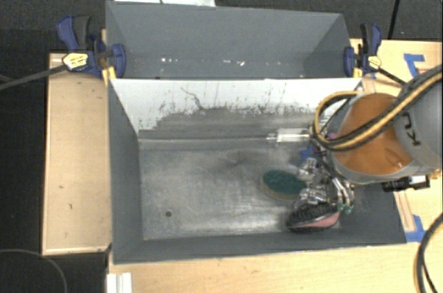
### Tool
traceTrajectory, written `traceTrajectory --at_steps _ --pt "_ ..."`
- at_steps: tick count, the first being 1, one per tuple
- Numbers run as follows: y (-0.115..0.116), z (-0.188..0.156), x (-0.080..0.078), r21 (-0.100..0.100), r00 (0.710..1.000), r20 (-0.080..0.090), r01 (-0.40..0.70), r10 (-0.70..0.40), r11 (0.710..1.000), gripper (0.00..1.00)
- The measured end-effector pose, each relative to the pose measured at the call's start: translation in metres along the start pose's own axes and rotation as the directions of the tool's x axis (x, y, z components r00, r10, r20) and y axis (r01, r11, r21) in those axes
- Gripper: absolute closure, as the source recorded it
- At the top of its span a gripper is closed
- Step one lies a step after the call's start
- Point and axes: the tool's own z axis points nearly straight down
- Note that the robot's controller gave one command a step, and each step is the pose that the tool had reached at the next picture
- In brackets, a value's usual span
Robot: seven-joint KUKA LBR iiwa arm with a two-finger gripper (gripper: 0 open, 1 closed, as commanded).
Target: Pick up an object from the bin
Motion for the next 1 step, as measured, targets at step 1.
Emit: traceTrajectory --at_steps 1 --pt "0.0152 -0.1424 0.0032 -0.007 0.997 -0.04 0.06 -0.061 0.998 1.0"
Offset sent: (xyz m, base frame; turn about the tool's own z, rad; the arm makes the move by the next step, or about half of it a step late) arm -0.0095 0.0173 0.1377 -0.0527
